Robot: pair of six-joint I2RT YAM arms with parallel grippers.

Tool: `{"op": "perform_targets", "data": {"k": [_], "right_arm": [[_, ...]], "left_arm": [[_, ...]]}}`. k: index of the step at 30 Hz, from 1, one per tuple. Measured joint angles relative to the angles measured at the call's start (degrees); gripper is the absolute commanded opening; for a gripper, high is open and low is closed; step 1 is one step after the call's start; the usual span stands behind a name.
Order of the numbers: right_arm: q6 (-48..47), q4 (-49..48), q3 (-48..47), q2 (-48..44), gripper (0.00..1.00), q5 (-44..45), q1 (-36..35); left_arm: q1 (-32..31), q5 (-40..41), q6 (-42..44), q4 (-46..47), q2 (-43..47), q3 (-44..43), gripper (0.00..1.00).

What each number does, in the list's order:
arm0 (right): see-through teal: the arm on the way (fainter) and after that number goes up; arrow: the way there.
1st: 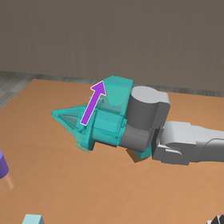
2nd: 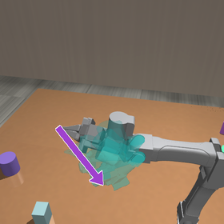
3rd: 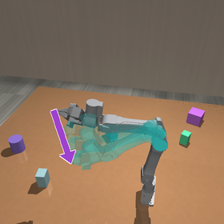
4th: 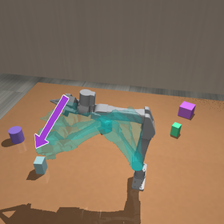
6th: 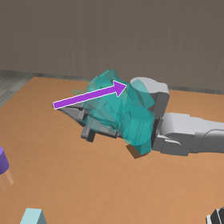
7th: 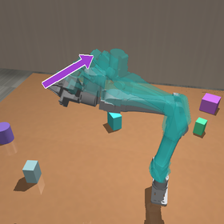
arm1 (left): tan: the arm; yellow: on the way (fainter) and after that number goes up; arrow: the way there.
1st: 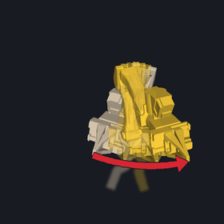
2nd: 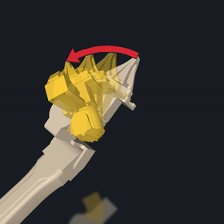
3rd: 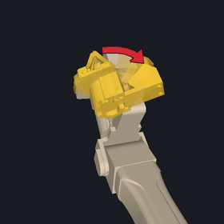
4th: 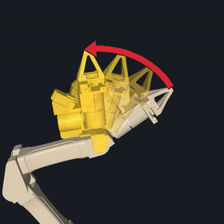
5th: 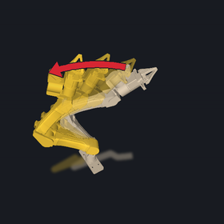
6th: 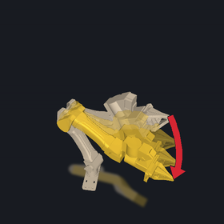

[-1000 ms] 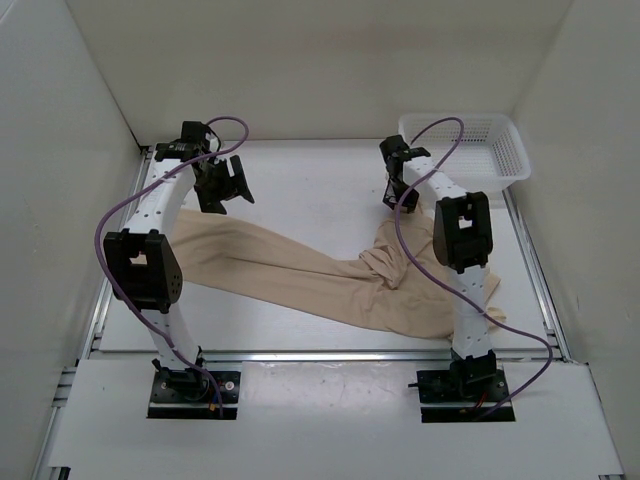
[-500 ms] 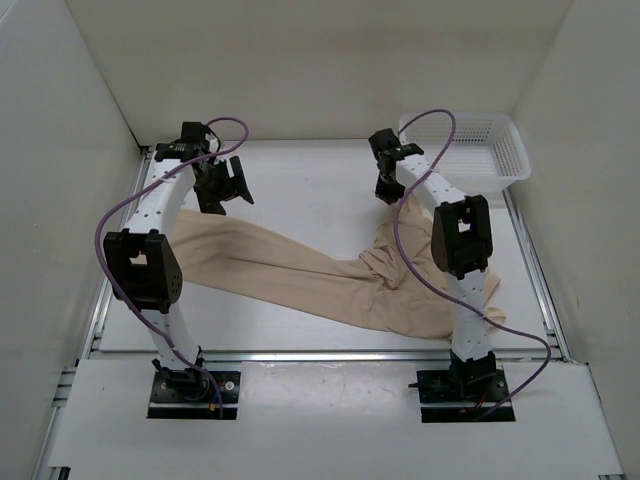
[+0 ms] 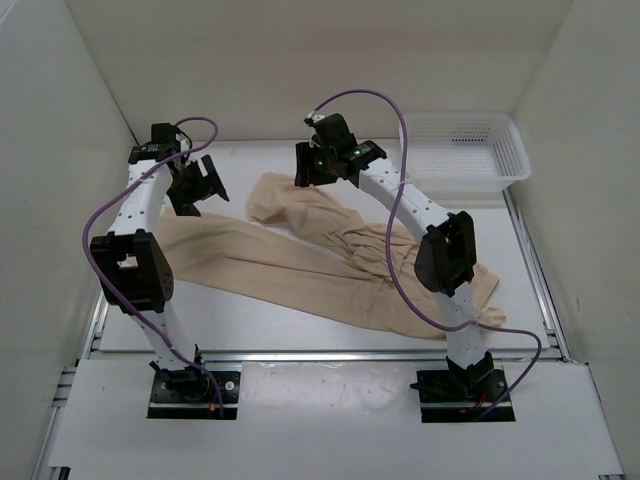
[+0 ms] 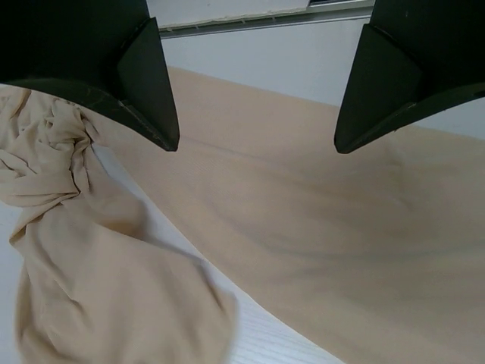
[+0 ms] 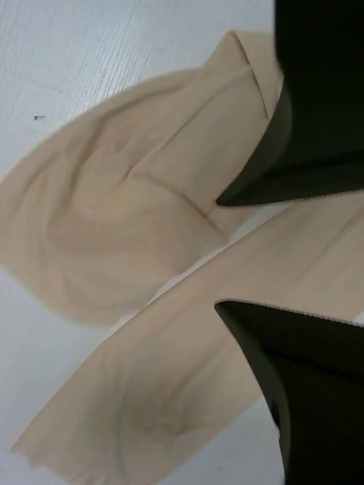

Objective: Fold and stack the trousers
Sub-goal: Flatten the trousers out

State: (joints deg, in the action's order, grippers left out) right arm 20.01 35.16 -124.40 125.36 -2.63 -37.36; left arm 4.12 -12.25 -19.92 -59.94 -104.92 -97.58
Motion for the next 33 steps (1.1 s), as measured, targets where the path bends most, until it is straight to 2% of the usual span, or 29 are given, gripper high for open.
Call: {"op": "perform_targets", "data": {"k": [2, 4, 8, 9, 11, 12, 14, 15, 18, 23, 24, 28, 29, 32, 33], "right_arm": [[-0.3, -0.3, 2.8, -0.7, 0.68, -0.3, 0.6], [0.2, -1.3, 8.6, -3.2, 0.66, 0.2, 2.2], [2.7, -1.0, 24.9, -13.7, 0.27, 3.7, 8.6], [3.6, -0.7, 28.7, -17.2, 0.08, 5.0, 10.8], [6.0, -0.2, 36.2, -25.0, 0.0, 8.0, 15.8], [6.7, 0.3, 38.9, -28.4, 0.0, 9.1, 18.2], [8.5, 0.7, 44.0, -35.0, 0.07, 11.0, 23.4], [9.1, 0.3, 47.6, -38.6, 0.13, 11.3, 26.1], [9.9, 1.7, 56.0, -45.8, 0.19, 11.6, 32.7], [9.6, 5.4, 64.2, -50.0, 0.29, 9.9, 38.9], [9.5, 6.0, 65.0, -50.7, 0.34, 9.5, 39.6], [8.5, 7.0, 65.3, -53.4, 0.34, 8.2, 41.6], [8.3, 7.1, 65.3, -53.9, 0.34, 8.0, 41.9], [8.1, 7.1, 65.3, -54.2, 0.34, 7.0, 42.2], [8.1, 7.2, 65.3, -54.2, 0.34, 6.7, 42.2]], "left_arm": [[-0.5, 0.0, 0.0, 0.0, 0.2, 0.5, 0.95], [-1.6, 0.0, 0.0, 0.0, 0.2, 0.7, 0.95], [-6.2, 0.2, -0.1, 0.0, -0.3, 0.9, 0.95], [-7.4, 0.4, -0.1, 0.0, -0.9, 0.7, 0.95], [-9.5, 0.9, -0.3, 0.0, -3.1, -0.3, 0.95], [-10.6, 1.4, -0.7, -0.2, -5.5, -1.6, 0.95], [-11.6, 2.5, -1.6, -0.1, -9.2, -4.0, 0.94], [-11.9, 3.8, -2.8, -1.2, -12.6, -7.1, 0.93], [-12.7, 7.5, -6.1, -2.7, -19.8, -15.2, 0.93], [-14.7, 13.5, -10.6, -4.6, -30.5, -29.4, 0.95], [-15.1, 14.4, -11.1, -4.8, -32.0, -31.4, 0.95], [-16.3, 18.6, -13.2, -6.5, -38.7, -36.9, 0.93], [-16.3, 19.3, -13.6, -6.7, -39.8, -37.1, 0.89], [-16.1, 21.2, -14.0, -8.2, -41.9, -38.8, 0.25], [-16.0, 21.4, -14.3, -8.0, -42.1, -39.6, 0.1]]}}
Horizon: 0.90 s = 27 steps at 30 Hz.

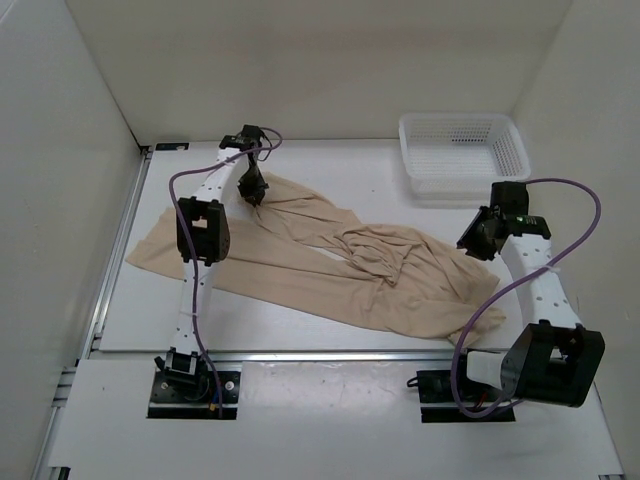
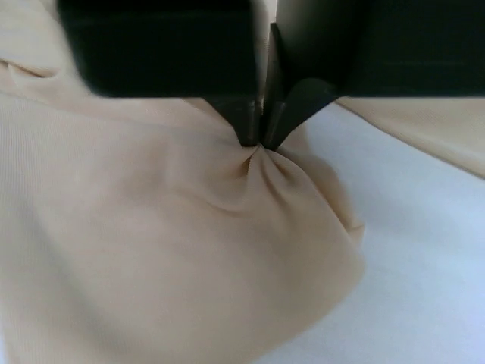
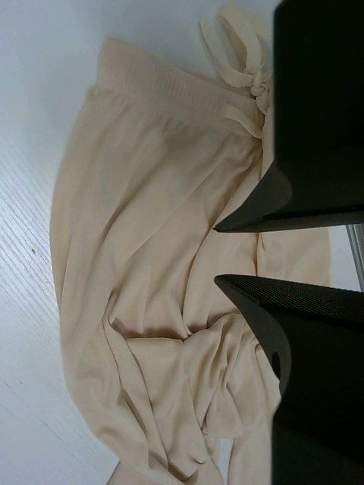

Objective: Fold and stack the trousers
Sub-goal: Flatten the trousers out

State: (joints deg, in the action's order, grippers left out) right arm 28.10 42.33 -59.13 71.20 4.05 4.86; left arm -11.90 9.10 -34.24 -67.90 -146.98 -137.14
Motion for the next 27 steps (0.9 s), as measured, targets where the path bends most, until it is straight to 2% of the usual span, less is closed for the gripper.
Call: {"op": "perform_targets", "data": {"k": [5, 10, 12, 15, 18, 27], "right_arm": [[0.0, 0.0, 0.0, 0.2, 0.34, -0.9, 0.2], [1.5, 0.0, -0.1, 3.2, 0.39, -1.0, 0.5], [3.0, -0.1, -0.4, 5.9, 0.58, -1.0, 0.7], [5.9, -0.9, -0.7, 11.1, 0.76, -2.0, 1.9], [8.1, -2.0, -0.8, 15.5, 0.77, -4.0, 3.7], [13.3, -4.5, -2.1, 21.6, 0.75, -8.4, 10.5]], "left_arm": [[0.9, 0.1, 1.5, -0.7, -0.9, -4.4, 0.1], [5.0, -0.4, 1.5, 2.6, 7.4, 2.3, 0.1], [7.9, -1.5, 1.7, 3.7, 10.7, 2.2, 0.1], [12.7, -2.9, 2.1, 4.1, 13.2, -2.8, 0.1], [15.9, -3.1, 2.8, 5.1, 14.6, -5.8, 0.1], [16.3, -7.3, 3.8, 5.1, 15.1, -5.0, 0.1]]}}
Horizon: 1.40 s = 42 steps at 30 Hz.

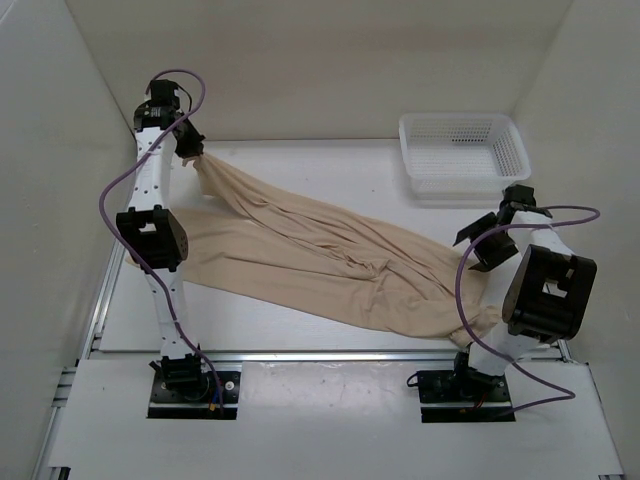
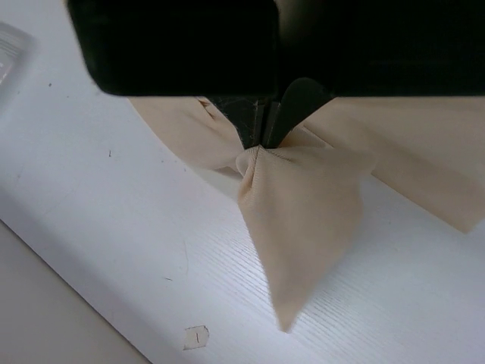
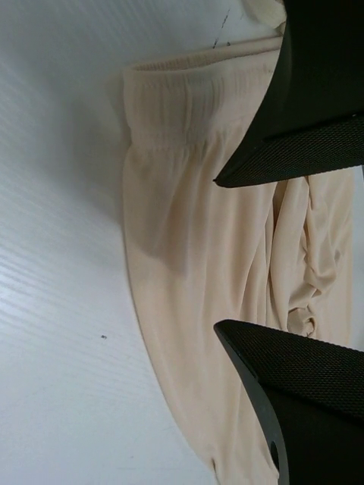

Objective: Fold and stack the trousers
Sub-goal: Flatten the trousers out

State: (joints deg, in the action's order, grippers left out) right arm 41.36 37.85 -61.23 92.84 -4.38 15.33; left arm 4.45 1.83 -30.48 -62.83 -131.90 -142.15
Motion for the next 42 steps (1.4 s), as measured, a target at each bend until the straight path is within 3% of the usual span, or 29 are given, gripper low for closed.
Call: {"op": "perform_targets", "data": {"k": [13, 15, 16, 19, 20, 24, 33, 34, 35, 36, 37, 38, 40, 41, 42], "right_arm": [[4.7, -0.8, -4.3, 8.3, 0.67, 3.0, 1.2], [4.9, -0.8, -4.3, 9.2, 0.49, 4.6, 1.1], [5.2, -0.8, -4.3, 9.8, 0.31, 5.6, 0.9], [6.0, -0.7, -4.3, 11.0, 0.03, 7.5, -0.1], [6.0, -0.7, -4.3, 11.0, 0.0, 8.2, -0.4], [6.3, -0.4, -4.7, 9.4, 0.0, 11.5, -1.4], [4.2, 1.0, -9.0, -6.5, 0.0, 18.3, -1.4], [3.6, 0.9, -9.4, -7.1, 0.0, 18.3, -1.4], [3.0, 0.9, -9.4, -7.5, 0.0, 18.2, -1.5], [2.4, 1.0, -9.4, -7.5, 0.0, 18.1, -1.5], [1.6, 1.0, -9.2, -7.1, 0.05, 17.9, -1.5], [0.5, 1.1, -8.7, -6.3, 0.12, 17.4, -1.5], [-1.4, 1.0, -7.8, -5.2, 0.15, 16.3, -1.7], [-2.3, 0.9, -7.2, -4.2, 0.27, 15.6, -1.9], [-3.5, 1.0, -6.5, -2.9, 0.3, 14.6, -2.1]], "left_arm": [[0.4, -2.8, 1.0, 0.3, 0.0, -0.1, 0.1], [0.4, -3.0, 1.1, 0.4, -0.1, -0.1, 0.1], [0.4, -3.2, 1.1, 0.4, -0.1, -0.1, 0.1], [0.5, -3.7, 1.2, 0.4, -0.1, -0.1, 0.1], [0.7, -3.9, 1.4, 0.4, -0.1, -0.1, 0.1], [1.0, -4.3, 2.1, 0.4, -0.1, -0.1, 0.1], [3.2, -5.2, 3.1, 0.7, 0.0, 0.1, 0.1], [3.7, -5.3, 3.2, 0.8, 0.0, 0.1, 0.22], [4.2, -5.5, 3.5, 0.8, 0.0, 0.2, 0.4], [4.6, -5.7, 3.9, 0.8, 0.0, 0.2, 0.62], [5.0, -5.8, 4.1, 0.9, 0.0, 0.2, 0.96], [5.3, -6.0, 3.9, 0.9, 0.0, 0.2, 1.0], [5.9, -6.3, 3.7, 1.0, 0.0, 0.2, 1.0], [6.1, -6.4, 3.9, 1.0, 0.0, 0.2, 1.0], [6.1, -6.4, 4.1, 0.9, 0.0, 0.2, 1.0]]}}
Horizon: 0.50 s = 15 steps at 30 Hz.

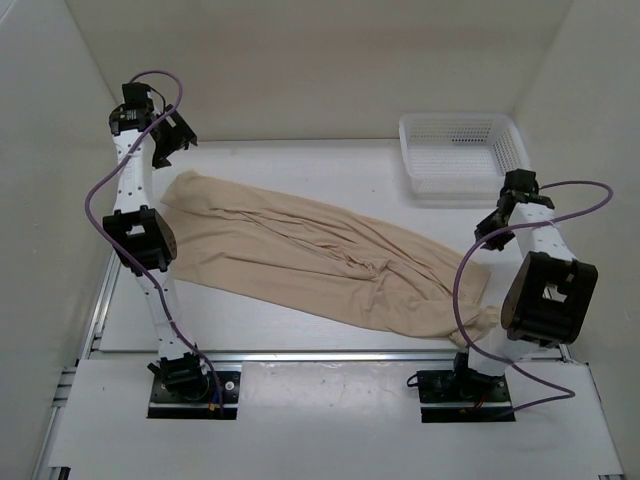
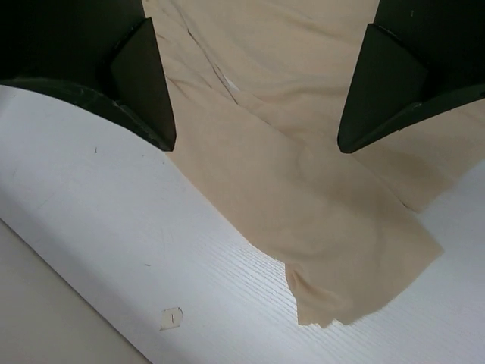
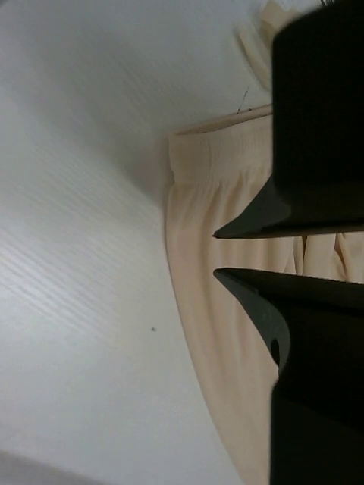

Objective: Fold and stack the trousers
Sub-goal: Flatten the trousers out

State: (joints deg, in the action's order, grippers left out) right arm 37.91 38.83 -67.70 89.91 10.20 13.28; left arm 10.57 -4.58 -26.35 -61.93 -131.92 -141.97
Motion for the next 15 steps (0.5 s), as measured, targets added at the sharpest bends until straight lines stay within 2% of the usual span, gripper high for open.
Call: {"op": "perform_targets", "data": {"k": [1, 2, 7, 11, 14, 15], "right_arm": [[-0.9, 0.1, 0.4, 1.0, 0.39, -0.7, -0.2], [-1.8, 0.0, 1.0, 2.3, 0.42, -1.5, -0.7], [-4.8, 0.4, 2.1, 4.3, 0.43, -3.6, -2.6], [-5.3, 1.9, 0.3, 5.9, 0.39, -2.6, -2.6], [-4.7, 2.2, -2.4, 9.3, 0.43, -1.7, -2.6], [-4.3, 2.2, -3.1, 10.5, 0.51, -1.6, -2.6]], "left_arm": [[-0.2, 0.0, 0.2, -0.2, 0.0, 0.0, 1.0], [-0.5, 0.2, 0.5, -0.3, -0.1, 0.0, 1.0], [-4.2, 0.3, 1.3, -0.5, -2.6, -0.3, 0.93], [-6.8, 0.0, 1.2, -0.7, -7.0, -0.5, 0.78], [-7.8, 0.3, 0.1, -1.0, -11.5, -1.3, 0.78], [-7.8, 0.8, -0.3, -1.0, -12.6, -1.6, 0.81]]}}
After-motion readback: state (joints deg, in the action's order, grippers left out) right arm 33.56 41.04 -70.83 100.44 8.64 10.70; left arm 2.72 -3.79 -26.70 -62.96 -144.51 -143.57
